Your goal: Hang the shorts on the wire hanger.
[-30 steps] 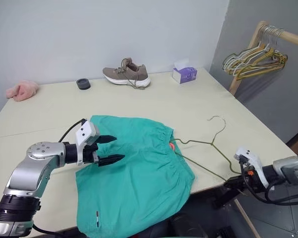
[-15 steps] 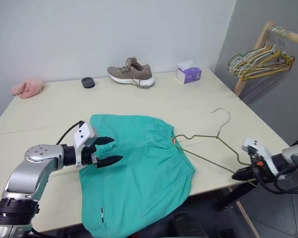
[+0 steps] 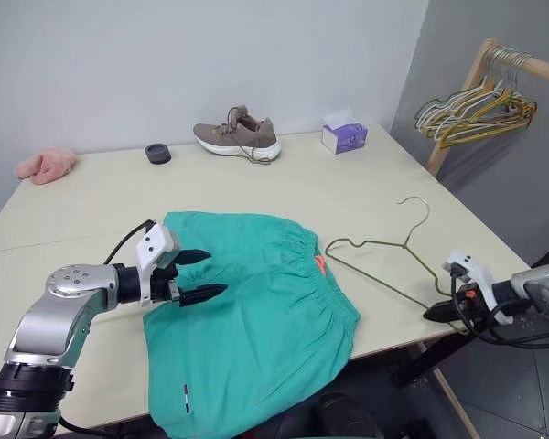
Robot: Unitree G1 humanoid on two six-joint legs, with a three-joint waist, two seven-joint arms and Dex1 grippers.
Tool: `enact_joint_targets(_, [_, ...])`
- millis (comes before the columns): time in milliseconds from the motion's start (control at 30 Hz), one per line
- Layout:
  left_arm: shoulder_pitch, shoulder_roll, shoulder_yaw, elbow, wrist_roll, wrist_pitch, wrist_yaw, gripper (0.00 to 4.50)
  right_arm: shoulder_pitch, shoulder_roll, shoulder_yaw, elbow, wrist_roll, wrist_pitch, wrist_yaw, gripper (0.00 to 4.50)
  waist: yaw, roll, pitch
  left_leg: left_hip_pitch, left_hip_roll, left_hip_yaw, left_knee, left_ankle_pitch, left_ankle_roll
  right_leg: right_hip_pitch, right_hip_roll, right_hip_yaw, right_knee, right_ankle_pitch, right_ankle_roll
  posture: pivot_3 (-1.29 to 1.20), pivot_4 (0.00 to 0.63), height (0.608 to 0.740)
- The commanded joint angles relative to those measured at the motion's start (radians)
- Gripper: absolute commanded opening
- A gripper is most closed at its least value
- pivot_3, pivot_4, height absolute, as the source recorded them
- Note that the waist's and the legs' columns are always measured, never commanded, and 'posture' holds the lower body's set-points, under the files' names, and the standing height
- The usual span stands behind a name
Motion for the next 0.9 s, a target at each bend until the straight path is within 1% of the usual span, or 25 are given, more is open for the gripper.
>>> enact_joint_targets(33, [-0.019, 0.013, 0.037, -0.011, -0.010, -0.010, 0.000, 4.49, -0.032, 0.007, 0.004, -0.021, -0.013, 0.003, 0.007, 0.00, 0.000, 0.000, 0.000, 0.000, 0.000, 0.000, 0.000, 0.000, 0.000, 0.000, 0.000, 0.000, 0.000, 0.000, 0.000, -0.29, 0.000, 0.740])
enact_joint_targets(233, [-0.009, 0.016, 0.053, -0.014, -0.010, -0.009, 0.008, 4.49, -0.064, 0.012, 0.033, -0.084, 0.011, 0.033, 0.046, 0.00, 0.001, 0.000, 0.000, 0.000, 0.000, 0.000, 0.000, 0.000, 0.000, 0.000, 0.000, 0.000, 0.000, 0.000, 0.000, -0.29, 0.000, 0.740])
enact_joint_targets(433, [-0.003, 0.016, 0.076, -0.006, -0.002, -0.014, 0.020, 4.49, -0.101, 0.026, 0.061, -0.082, 0.008, 0.036, 0.076, 0.00, 0.009, 0.000, 0.000, 0.000, 0.000, 0.000, 0.000, 0.000, 0.000, 0.000, 0.000, 0.000, 0.000, 0.000, 0.000, -0.27, 0.000, 0.740])
enact_joint_targets(633, [0.017, 0.023, 0.096, -0.011, -0.004, -0.015, 0.029, 4.49, -0.116, 0.007, 0.071, -0.097, 0.015, 0.043, 0.118, 0.00, 0.024, 0.000, 0.000, 0.000, 0.000, 0.000, 0.000, 0.000, 0.000, 0.000, 0.000, 0.000, 0.000, 0.000, 0.000, -0.26, 0.000, 0.740])
enact_joint_targets(800, [0.026, 0.018, 0.103, -0.014, -0.002, -0.015, 0.036, 4.49, -0.128, 0.065, 0.108, -0.071, -0.010, 0.058, 0.082, 0.00, 0.035, 0.000, 0.000, 0.000, 0.000, 0.000, 0.000, 0.000, 0.000, 0.000, 0.000, -0.001, 0.000, 0.000, 0.000, -0.26, 0.000, 0.740])
enact_joint_targets(900, [0.025, 0.014, 0.100, -0.018, -0.001, -0.014, 0.041, 4.49, -0.170, 0.149, 0.120, 0.010, -0.026, 0.093, 0.025, 0.00, 0.036, 0.000, 0.000, 0.000, 0.000, 0.000, 0.001, 0.000, 0.000, 0.000, 0.000, -0.002, 0.001, 0.000, 0.000, -0.25, 0.000, 0.740])
